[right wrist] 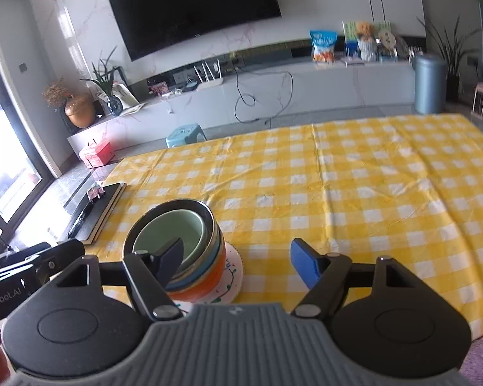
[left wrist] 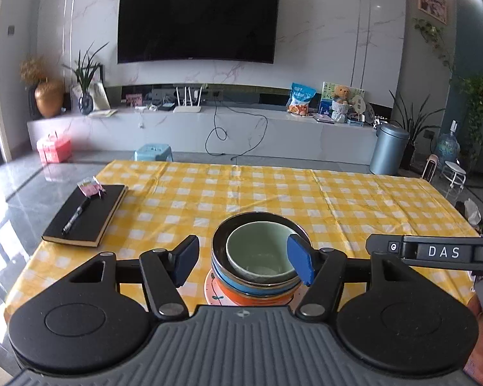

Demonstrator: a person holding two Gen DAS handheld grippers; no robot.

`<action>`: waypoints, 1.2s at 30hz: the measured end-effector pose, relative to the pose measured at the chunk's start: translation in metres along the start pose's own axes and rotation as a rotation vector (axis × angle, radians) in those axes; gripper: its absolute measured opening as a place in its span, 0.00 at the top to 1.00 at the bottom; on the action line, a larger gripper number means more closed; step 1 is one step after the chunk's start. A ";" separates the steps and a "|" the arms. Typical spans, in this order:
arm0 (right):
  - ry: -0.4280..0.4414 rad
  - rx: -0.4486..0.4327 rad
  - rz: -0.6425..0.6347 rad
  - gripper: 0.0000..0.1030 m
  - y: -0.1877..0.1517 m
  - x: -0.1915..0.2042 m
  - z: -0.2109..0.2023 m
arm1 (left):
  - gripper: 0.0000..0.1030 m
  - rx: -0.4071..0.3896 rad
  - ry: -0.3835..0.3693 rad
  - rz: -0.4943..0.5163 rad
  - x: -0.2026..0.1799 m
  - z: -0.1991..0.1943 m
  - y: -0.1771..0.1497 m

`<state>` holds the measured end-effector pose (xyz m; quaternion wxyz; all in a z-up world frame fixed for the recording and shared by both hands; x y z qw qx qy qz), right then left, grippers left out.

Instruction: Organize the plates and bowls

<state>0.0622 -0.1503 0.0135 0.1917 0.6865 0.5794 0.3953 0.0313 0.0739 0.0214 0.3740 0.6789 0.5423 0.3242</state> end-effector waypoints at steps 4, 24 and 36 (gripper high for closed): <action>0.001 -0.023 -0.051 0.29 -0.019 0.002 -0.026 | 0.28 -0.011 0.025 0.035 -0.012 -0.018 -0.016; -0.058 -0.106 -0.183 0.27 -0.109 0.012 -0.099 | 0.19 0.049 0.152 0.014 -0.022 -0.066 -0.086; -0.078 -0.119 -0.236 0.21 -0.126 0.023 -0.105 | 0.18 0.027 0.158 -0.003 -0.020 -0.077 -0.094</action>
Point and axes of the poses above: each gripper's, at about its wrist camera, not at the fingertips, and z roughly the way its jaws point, x to its left, y to its top, the point moved 5 cm from there along z, roughly the way its jaws point, and after that the axes turned 4 degrees about z, right-handed, at the moved point
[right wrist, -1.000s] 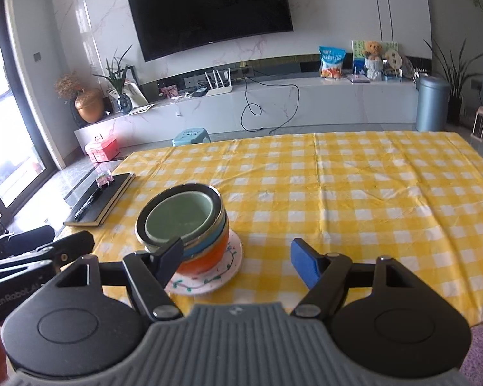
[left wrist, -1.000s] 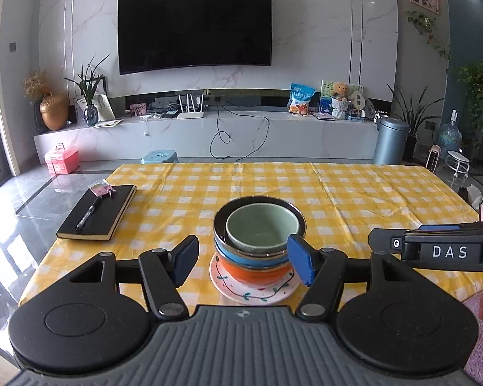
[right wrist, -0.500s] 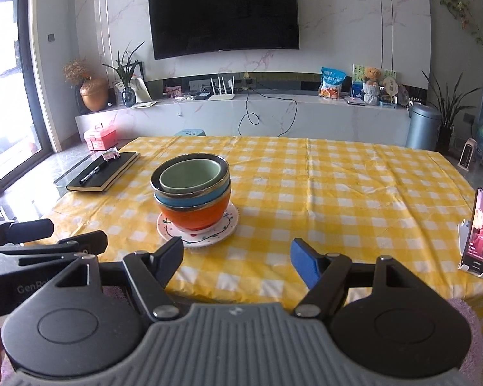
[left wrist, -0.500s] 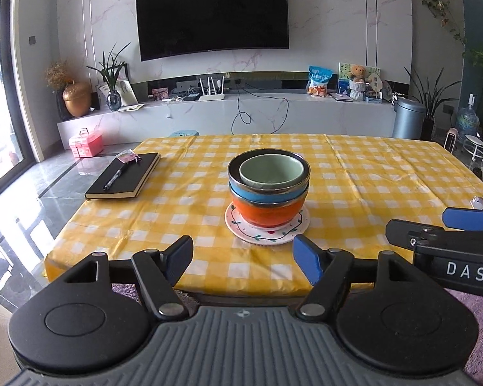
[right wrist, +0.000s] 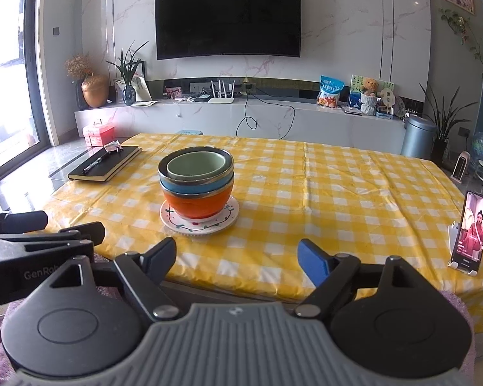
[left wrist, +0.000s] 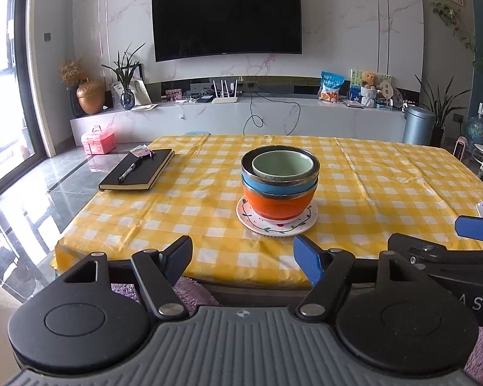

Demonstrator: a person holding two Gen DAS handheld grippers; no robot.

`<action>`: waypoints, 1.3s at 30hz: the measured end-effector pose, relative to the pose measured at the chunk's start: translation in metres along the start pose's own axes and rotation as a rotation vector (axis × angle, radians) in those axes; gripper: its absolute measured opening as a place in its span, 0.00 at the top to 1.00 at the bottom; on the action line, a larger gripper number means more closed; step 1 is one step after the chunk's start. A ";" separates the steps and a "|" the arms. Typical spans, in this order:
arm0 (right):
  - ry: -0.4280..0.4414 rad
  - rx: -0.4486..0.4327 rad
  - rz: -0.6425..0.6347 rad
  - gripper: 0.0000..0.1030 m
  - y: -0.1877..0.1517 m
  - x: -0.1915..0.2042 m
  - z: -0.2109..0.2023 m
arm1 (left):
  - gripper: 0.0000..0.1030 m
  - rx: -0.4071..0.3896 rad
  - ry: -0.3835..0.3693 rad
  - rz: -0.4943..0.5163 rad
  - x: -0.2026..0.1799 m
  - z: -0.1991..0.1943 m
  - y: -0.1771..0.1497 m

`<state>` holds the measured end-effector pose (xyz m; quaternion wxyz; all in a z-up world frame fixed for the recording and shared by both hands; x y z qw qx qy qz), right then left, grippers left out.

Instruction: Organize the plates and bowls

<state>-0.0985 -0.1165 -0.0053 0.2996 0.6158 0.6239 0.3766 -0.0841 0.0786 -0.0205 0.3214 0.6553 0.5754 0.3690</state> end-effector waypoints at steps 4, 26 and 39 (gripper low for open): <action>-0.003 0.007 -0.009 0.21 -0.002 0.002 0.003 | 0.18 0.004 -0.004 0.000 0.001 0.000 -0.001; -0.012 0.014 0.023 0.19 -0.005 -0.004 0.001 | 0.18 0.008 -0.003 -0.010 0.004 0.000 -0.001; -0.020 0.019 0.039 0.16 -0.004 -0.006 0.002 | 0.18 0.008 -0.003 -0.011 0.005 0.000 -0.001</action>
Point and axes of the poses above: each gripper's, at about its wrist camera, not at the fingertips, and z roughly the way its jaws point, x to its left, y to its top, the point moved 5 cm from there along z, roughly the way its jaws point, and after that the axes turned 4 degrees about z, right-handed, at the moved point
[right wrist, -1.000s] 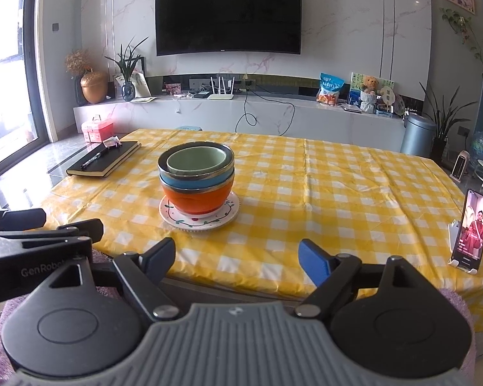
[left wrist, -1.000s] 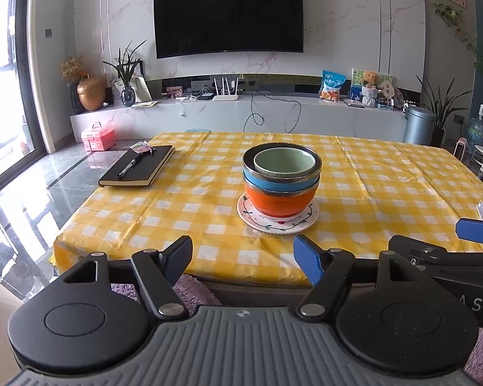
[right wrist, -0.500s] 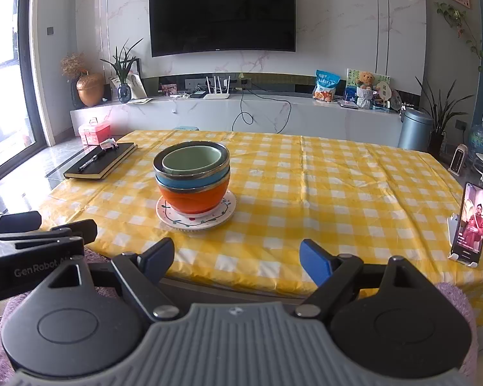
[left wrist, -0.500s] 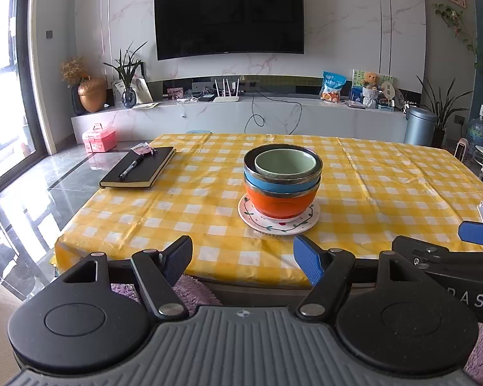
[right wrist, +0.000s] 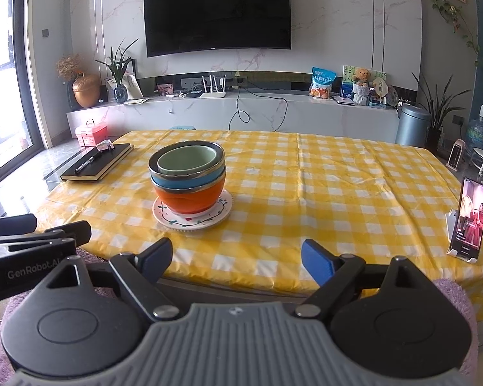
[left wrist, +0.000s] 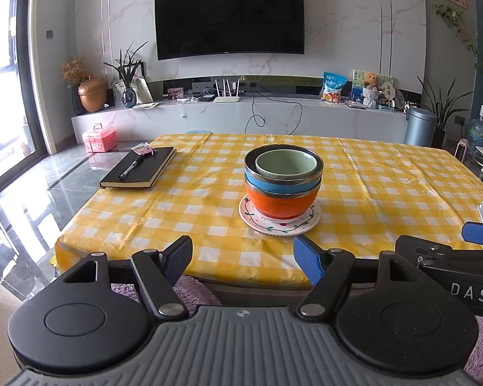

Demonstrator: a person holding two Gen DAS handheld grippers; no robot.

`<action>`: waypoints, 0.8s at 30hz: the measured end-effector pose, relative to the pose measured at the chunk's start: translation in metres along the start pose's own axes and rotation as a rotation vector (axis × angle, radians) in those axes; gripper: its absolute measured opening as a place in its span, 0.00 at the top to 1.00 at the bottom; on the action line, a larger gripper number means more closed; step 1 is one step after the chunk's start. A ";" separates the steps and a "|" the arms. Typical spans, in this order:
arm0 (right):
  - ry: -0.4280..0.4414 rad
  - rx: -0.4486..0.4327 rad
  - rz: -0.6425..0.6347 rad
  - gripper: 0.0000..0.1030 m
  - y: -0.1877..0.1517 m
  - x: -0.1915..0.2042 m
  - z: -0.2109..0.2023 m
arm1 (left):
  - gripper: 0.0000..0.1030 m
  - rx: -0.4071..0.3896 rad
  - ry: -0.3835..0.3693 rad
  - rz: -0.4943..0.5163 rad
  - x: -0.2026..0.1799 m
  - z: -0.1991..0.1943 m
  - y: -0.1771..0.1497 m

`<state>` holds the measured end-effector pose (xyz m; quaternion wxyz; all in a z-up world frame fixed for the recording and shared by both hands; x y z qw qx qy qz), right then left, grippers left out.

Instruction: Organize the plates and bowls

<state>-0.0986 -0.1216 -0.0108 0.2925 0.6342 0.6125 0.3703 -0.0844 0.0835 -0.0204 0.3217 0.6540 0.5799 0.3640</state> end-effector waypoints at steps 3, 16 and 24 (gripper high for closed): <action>-0.001 0.000 0.000 0.16 0.000 0.000 0.000 | 0.18 0.000 0.001 -0.001 0.000 0.000 0.000; -0.001 -0.003 -0.001 0.16 0.000 0.000 0.000 | 0.18 0.000 0.000 0.000 0.000 0.000 0.000; -0.002 -0.005 -0.003 0.16 0.001 -0.001 0.000 | 0.18 0.000 0.000 0.000 0.000 0.001 -0.001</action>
Point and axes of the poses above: each gripper's, at about its wrist camera, not at the fingertips, and z roughly the way its jaws point, x to its left, y to its top, the point moved 5 cm from there along z, roughly the way its jaws point, and after that the axes turned 4 degrees about z, right-handed, at the moved point
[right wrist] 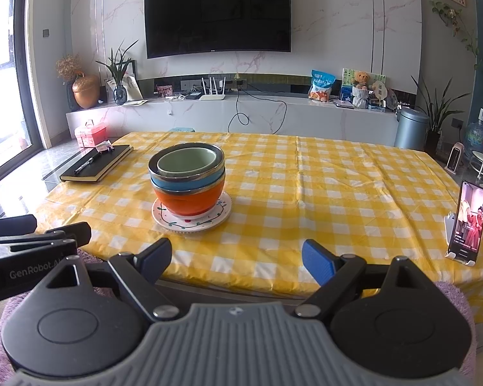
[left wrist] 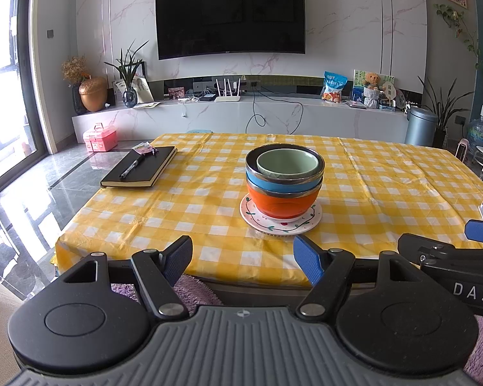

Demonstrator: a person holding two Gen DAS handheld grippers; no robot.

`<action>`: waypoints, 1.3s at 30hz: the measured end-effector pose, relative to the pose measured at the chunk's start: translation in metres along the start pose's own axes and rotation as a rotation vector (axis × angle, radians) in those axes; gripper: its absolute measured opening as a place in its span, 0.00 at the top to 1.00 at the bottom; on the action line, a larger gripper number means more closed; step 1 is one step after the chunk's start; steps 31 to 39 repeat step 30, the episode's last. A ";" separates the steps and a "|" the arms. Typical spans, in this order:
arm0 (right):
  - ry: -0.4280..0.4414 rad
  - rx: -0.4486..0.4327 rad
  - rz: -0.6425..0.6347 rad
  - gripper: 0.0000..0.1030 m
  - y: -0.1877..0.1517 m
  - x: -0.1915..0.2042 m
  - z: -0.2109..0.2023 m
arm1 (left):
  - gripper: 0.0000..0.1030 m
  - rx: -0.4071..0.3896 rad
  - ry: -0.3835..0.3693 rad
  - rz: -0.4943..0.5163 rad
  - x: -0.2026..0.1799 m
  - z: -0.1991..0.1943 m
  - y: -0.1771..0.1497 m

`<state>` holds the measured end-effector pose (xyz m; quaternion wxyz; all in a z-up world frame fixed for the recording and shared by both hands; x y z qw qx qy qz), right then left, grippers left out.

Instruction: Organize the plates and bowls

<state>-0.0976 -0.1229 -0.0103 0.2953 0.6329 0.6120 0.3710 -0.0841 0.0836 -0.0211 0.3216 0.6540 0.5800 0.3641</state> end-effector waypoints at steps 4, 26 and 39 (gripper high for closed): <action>-0.001 0.000 0.001 0.16 0.000 -0.001 0.000 | 0.18 -0.001 0.000 0.003 0.000 -0.001 0.000; 0.000 -0.004 -0.004 0.15 -0.001 0.001 -0.001 | 0.18 -0.014 0.004 0.011 0.003 -0.003 0.003; 0.001 -0.002 -0.004 0.15 -0.002 0.001 -0.001 | 0.18 -0.019 0.003 0.013 0.000 -0.003 0.003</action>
Point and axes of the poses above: each gripper's, at about its wrist camera, not at the fingertips, and z roughly the way its jaws point, x to its left, y to its top, the point moved 5 cm from there along z, roughly the way its jaws point, and after that the axes turned 4 degrees about z, right-handed, at the moved point
